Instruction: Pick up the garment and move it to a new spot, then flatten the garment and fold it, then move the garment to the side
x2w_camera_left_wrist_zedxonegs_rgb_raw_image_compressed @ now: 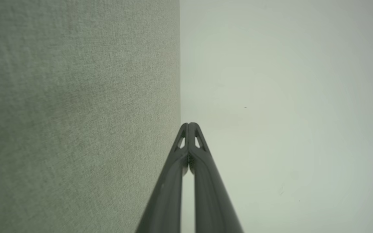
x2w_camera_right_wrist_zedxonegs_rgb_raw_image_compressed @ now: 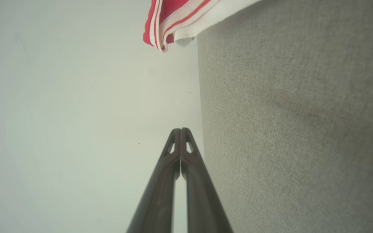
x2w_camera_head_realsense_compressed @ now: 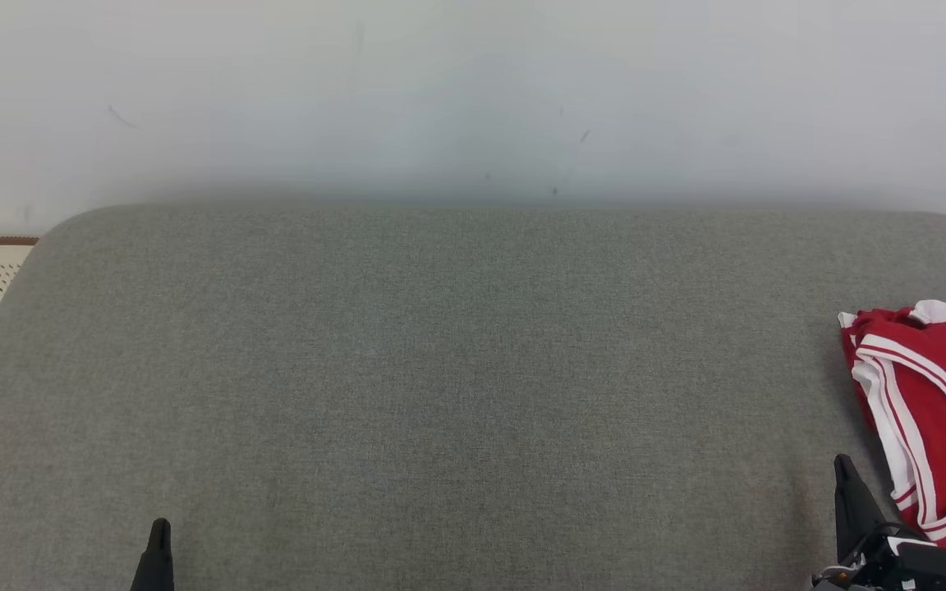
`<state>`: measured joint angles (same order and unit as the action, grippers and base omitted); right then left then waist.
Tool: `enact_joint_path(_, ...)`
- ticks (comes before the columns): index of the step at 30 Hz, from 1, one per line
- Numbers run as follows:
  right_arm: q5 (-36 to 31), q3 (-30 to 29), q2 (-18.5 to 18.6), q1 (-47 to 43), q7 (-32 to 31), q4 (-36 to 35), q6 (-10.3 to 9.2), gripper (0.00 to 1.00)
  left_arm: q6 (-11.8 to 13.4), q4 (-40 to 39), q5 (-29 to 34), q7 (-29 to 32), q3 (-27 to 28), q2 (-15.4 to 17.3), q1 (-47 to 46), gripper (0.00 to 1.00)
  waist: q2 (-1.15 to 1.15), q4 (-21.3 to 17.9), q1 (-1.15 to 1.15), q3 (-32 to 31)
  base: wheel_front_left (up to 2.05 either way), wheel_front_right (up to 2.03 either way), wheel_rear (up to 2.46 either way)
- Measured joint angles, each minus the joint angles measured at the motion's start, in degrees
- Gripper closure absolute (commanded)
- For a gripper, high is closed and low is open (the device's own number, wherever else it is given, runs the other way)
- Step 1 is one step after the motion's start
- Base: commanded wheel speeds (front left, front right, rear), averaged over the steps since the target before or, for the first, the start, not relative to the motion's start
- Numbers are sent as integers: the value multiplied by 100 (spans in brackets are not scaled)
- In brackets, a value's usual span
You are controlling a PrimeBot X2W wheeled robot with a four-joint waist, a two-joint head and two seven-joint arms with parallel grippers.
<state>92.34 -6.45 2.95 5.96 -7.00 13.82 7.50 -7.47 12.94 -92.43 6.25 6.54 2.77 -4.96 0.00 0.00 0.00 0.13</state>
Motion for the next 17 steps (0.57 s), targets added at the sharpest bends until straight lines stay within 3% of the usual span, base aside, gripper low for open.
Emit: enact_joint_path(17, 0, 1, 0, 1, 0, 0, 0, 100, 0, 0, -1, 0, 0, 0, -1, 100, 0, 0, 0, 0, 0, 0, 0)
